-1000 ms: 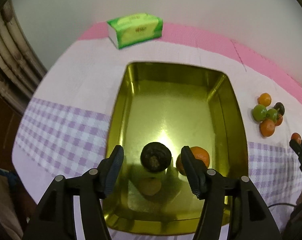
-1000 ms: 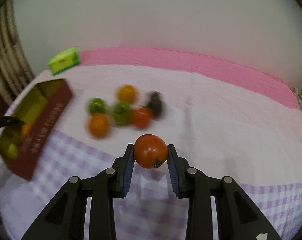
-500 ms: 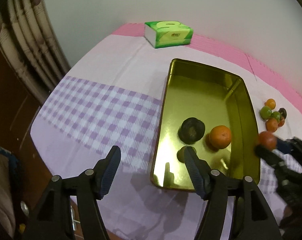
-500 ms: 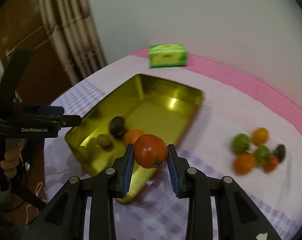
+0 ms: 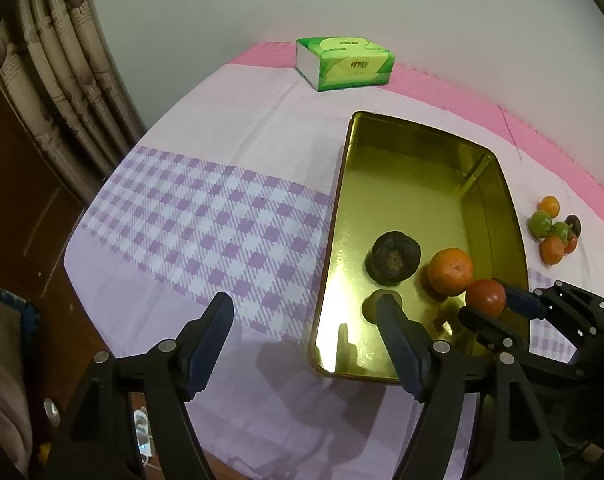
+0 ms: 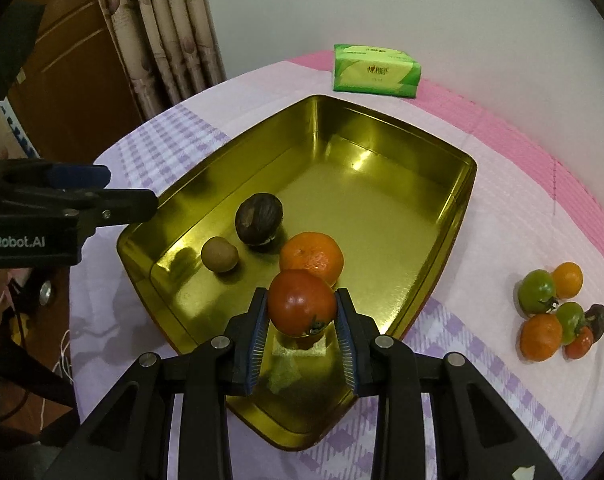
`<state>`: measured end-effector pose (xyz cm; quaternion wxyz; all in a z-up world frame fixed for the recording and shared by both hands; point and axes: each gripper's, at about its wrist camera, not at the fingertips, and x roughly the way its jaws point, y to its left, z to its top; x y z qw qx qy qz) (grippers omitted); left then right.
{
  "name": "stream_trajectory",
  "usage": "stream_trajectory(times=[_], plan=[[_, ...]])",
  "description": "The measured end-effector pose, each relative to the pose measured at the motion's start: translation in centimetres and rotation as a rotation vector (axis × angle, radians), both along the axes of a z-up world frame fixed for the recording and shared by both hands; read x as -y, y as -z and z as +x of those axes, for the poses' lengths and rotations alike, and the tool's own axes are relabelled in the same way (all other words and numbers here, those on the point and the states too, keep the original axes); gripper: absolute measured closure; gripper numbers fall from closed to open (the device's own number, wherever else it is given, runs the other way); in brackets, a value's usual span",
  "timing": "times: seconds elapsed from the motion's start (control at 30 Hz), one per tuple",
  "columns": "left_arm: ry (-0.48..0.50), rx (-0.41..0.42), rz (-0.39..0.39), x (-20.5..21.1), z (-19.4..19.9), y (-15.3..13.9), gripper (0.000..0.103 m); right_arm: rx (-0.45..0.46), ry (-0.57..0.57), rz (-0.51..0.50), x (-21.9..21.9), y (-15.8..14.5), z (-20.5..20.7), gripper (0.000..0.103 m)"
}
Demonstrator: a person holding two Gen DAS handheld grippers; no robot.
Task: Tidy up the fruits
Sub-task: 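Lower the red tomato into the gold tray and open the right gripper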
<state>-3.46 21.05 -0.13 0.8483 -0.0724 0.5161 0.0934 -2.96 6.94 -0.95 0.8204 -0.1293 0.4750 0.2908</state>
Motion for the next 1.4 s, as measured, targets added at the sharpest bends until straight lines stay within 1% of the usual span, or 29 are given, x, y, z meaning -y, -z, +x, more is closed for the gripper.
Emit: stream_trajectory(times=[0.33,0.43,0.53,0.63,0.7,0.83,0.97,1.13,1.27,1.4], plan=[[-0.004,-0.009,0.001,0.1,0.0,0.2,0.028,0.003,0.01,0.001,0.0,0.2,0.1,0.072],[-0.004,-0.012,0.001,0.1,0.0,0.2,0.028,0.0,0.016,0.015,0.0,0.0,0.0,0.068],[-0.004,-0.014,0.0,0.1,0.1,0.4,0.028,0.01,0.019,0.037,0.3,-0.5,-0.2,0.067],[-0.005,-0.014,0.0,0.1,0.1,0.4,0.028,0.044,0.033,0.063,1.3,-1.8,-0.7,0.067],[-0.004,-0.014,0.0,0.2,0.1,0.4,0.028,0.066,0.061,0.081,2.8,-2.7,-0.8,0.067],[-0.003,-0.015,0.004,0.2,0.1,0.4,0.028,0.099,0.176,0.078,7.6,-3.4,0.0,0.068],[0.006,-0.015,0.012,0.4,0.1,0.5,0.028,0.114,0.338,0.03,14.1,-2.8,1.3,0.068],[0.03,-0.011,0.016,1.0,0.2,0.6,0.028,0.114,0.475,-0.002,20.0,-1.2,2.3,0.068],[0.038,-0.016,0.034,1.4,0.5,0.7,0.028,0.095,0.514,0.005,21.9,0.2,2.9,0.068],[0.044,-0.015,0.037,1.9,0.6,0.7,0.028,0.1,0.514,-0.002,22.1,1.1,4.0,0.068]])
